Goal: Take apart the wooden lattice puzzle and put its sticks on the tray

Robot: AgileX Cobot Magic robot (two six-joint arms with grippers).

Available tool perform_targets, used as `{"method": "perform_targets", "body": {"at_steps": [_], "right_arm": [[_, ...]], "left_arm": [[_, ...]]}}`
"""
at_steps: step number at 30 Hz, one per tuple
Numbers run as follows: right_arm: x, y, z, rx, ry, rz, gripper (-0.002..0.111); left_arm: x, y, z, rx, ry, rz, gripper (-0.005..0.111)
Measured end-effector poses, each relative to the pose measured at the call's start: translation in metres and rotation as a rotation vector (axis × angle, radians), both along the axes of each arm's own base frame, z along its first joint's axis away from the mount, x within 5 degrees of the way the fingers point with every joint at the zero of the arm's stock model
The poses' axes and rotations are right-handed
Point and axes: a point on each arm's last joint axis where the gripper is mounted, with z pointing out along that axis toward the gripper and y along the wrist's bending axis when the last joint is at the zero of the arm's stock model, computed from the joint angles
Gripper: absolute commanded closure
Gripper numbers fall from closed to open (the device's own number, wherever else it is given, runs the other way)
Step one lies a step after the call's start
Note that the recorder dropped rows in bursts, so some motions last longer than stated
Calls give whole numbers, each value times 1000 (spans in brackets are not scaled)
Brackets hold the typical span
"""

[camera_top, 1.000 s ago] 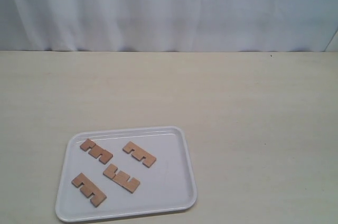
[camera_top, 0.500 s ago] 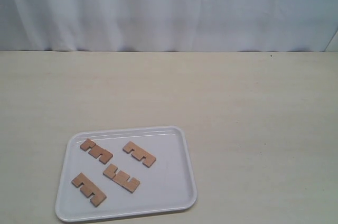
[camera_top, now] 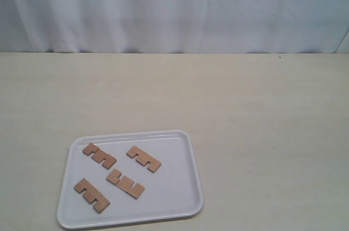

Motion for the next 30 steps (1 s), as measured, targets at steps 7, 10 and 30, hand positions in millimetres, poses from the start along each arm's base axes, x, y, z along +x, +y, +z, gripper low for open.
{"method": "perform_targets", "body": {"at_steps": [7,10,30], "right_arm": [[0,0,-2,-4,19,-1,104],[0,0,-2,-4,19,-1,104],[-1,0,-2,-4,23,-2,104]], "left_arm": [[0,0,0,0,0,0,107],[0,0,0,0,0,0,107],[0,0,0,0,0,0,107]]}}
